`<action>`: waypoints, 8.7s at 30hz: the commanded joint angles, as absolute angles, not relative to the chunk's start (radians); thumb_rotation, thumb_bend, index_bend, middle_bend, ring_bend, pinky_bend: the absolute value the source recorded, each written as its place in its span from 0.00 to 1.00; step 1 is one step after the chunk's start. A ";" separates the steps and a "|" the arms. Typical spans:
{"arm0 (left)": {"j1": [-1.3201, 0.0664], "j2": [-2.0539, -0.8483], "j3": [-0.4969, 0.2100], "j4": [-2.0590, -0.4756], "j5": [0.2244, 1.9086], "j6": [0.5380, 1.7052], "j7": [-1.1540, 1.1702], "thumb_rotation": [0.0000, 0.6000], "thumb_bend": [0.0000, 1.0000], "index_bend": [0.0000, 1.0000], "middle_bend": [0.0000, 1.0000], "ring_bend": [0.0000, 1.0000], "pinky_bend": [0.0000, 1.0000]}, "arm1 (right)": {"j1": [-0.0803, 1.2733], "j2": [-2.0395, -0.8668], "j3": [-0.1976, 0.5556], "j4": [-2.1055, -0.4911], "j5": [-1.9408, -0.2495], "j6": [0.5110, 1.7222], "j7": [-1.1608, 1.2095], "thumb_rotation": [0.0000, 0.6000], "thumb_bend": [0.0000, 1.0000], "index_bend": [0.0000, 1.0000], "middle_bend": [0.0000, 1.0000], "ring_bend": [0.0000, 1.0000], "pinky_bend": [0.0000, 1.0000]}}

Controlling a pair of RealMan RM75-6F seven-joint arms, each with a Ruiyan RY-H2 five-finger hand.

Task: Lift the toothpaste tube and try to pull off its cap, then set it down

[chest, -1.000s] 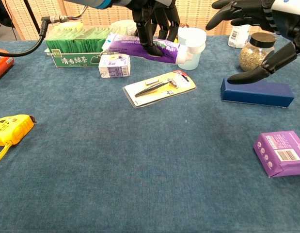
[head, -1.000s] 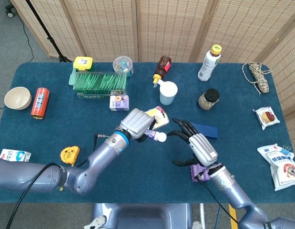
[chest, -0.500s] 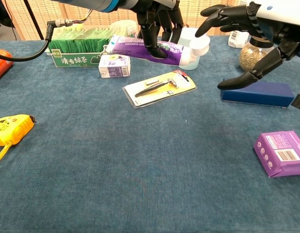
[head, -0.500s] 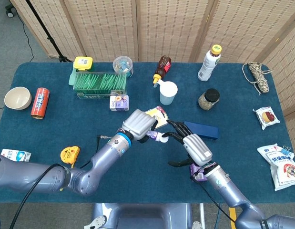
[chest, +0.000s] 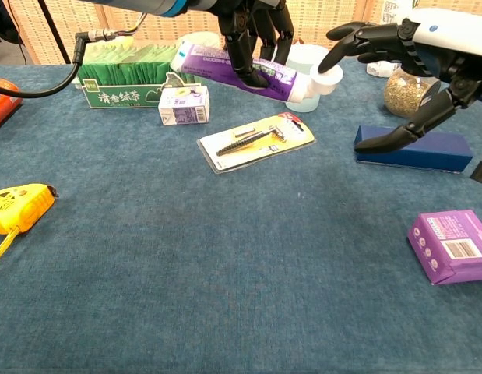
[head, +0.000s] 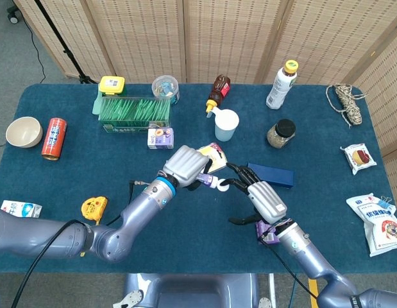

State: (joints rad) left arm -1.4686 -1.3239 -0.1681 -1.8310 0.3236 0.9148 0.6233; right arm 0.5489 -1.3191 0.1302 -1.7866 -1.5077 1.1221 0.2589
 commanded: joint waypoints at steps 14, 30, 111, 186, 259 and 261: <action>-1.422 -1.330 -0.160 -1.842 0.401 0.950 0.603 1.00 0.44 0.70 0.61 0.57 0.55 | 0.546 -1.308 0.125 -1.785 -1.497 1.126 0.257 1.00 0.00 0.26 0.00 0.00 0.00; -1.365 -1.332 -0.174 -1.844 0.477 0.953 0.554 1.00 0.45 0.72 0.63 0.60 0.56 | 0.551 -1.315 0.124 -1.785 -1.490 1.118 0.248 1.00 0.00 0.26 0.00 0.00 0.00; -1.147 -1.388 -0.253 -1.844 0.831 1.008 0.446 1.00 0.45 0.72 0.63 0.59 0.56 | 0.451 -1.352 0.269 -1.725 -1.364 1.164 1.187 0.28 0.00 0.00 0.00 0.00 0.00; -1.235 -1.596 -0.337 -1.794 0.669 1.141 0.650 1.00 0.45 0.73 0.64 0.60 0.56 | 0.538 -1.749 0.435 -1.694 -1.186 1.195 0.821 0.26 0.00 0.00 0.00 0.00 0.00; -1.139 -1.626 -0.318 -1.750 0.899 1.122 0.528 1.00 0.45 0.74 0.65 0.60 0.56 | 0.508 -1.737 0.471 -1.675 -1.197 1.130 0.943 0.26 0.00 0.00 0.00 0.00 0.00; -1.138 -1.627 -0.318 -1.748 0.903 1.120 0.526 1.00 0.45 0.74 0.65 0.60 0.56 | 0.508 -1.736 0.470 -1.675 -1.200 1.127 0.948 0.26 0.00 0.00 0.00 0.00 0.00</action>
